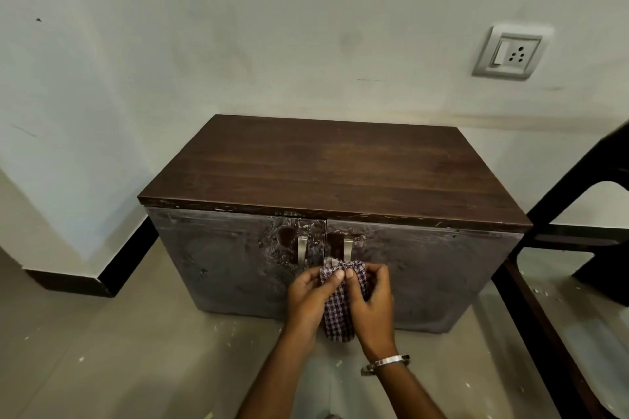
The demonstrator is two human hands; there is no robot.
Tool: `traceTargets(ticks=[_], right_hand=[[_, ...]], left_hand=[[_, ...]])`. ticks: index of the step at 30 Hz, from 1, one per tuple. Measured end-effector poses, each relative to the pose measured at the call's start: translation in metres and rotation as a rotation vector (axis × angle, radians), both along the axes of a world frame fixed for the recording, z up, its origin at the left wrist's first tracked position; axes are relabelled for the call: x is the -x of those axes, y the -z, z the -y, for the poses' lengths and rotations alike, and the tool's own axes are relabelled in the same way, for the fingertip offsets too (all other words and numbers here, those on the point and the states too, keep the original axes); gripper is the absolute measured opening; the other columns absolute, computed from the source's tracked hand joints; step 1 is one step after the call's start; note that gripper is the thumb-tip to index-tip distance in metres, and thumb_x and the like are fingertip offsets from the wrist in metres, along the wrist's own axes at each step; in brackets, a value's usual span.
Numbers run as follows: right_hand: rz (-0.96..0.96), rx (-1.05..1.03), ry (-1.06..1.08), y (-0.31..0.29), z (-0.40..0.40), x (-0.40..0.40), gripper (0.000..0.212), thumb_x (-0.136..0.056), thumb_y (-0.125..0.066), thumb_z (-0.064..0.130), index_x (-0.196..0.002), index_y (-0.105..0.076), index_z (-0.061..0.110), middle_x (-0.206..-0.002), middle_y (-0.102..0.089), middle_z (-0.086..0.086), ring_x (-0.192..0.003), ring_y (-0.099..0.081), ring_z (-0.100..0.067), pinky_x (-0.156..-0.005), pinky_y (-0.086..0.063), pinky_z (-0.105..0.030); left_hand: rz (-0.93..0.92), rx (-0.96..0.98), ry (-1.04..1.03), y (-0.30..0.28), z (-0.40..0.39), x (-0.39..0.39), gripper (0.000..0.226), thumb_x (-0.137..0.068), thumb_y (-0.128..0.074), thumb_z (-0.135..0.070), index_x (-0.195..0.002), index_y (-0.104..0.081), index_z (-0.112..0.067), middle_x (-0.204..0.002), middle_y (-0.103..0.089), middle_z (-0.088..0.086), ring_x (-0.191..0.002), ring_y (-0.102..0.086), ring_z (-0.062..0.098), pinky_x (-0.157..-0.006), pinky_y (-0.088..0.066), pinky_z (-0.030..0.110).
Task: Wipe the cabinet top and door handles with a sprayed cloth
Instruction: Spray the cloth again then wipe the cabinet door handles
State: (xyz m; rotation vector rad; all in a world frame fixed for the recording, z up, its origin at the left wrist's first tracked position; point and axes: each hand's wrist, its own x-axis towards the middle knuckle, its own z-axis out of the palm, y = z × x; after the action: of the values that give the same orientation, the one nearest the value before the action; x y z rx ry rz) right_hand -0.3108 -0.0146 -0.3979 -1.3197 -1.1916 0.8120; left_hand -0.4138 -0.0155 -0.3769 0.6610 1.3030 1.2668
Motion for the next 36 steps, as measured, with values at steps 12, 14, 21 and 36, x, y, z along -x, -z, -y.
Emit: traceTargets(ticks=[12, 14, 21, 36], right_hand=[[0.018, 0.207, 0.038, 0.010, -0.014, 0.000, 0.016, -0.090, -0.067, 0.023, -0.098, -0.054, 0.021, -0.086, -0.062, 0.012, -0.082, -0.061, -0.005, -0.065, -0.045, -0.017], [0.002, 0.220, 0.050, 0.008, -0.008, 0.000, 0.015, -0.090, -0.066, 0.022, -0.097, -0.053, 0.021, -0.085, -0.062, 0.010, -0.078, -0.060, -0.002, -0.061, -0.043, -0.014], [-0.078, 0.112, 0.084, -0.011, 0.013, 0.012, 0.013, -0.092, -0.063, 0.021, -0.097, -0.052, 0.022, -0.088, -0.065, 0.003, -0.074, -0.064, 0.000, -0.058, -0.048, -0.013], [-0.030, 0.004, 0.020, -0.051, -0.011, 0.067, 0.022, -0.087, -0.070, 0.025, -0.102, -0.056, 0.020, -0.090, -0.064, 0.007, -0.080, -0.062, 0.004, -0.065, -0.048, -0.009]], left_hand=[[-0.154, 0.058, -0.046, 0.012, -0.010, -0.007, 0.022, -0.083, -0.072, -0.019, -0.102, -0.066, -0.010, -0.095, -0.071, 0.005, -0.086, -0.068, 0.016, -0.071, -0.055, 0.025], [-0.164, 0.054, -0.054, 0.012, -0.004, -0.010, 0.018, -0.084, -0.072, -0.022, -0.098, -0.064, -0.014, -0.090, -0.070, 0.000, -0.080, -0.067, 0.011, -0.063, -0.052, 0.019], [-0.238, -0.136, -0.092, -0.001, 0.018, -0.009, 0.016, -0.083, -0.073, -0.021, -0.092, -0.060, -0.018, -0.088, -0.070, -0.001, -0.079, -0.068, 0.010, -0.069, -0.056, 0.023], [-0.155, -0.137, -0.302, -0.036, -0.005, 0.043, 0.018, -0.081, -0.073, -0.025, -0.091, -0.062, -0.015, -0.089, -0.072, 0.007, -0.084, -0.070, 0.024, -0.076, -0.059, 0.041]])
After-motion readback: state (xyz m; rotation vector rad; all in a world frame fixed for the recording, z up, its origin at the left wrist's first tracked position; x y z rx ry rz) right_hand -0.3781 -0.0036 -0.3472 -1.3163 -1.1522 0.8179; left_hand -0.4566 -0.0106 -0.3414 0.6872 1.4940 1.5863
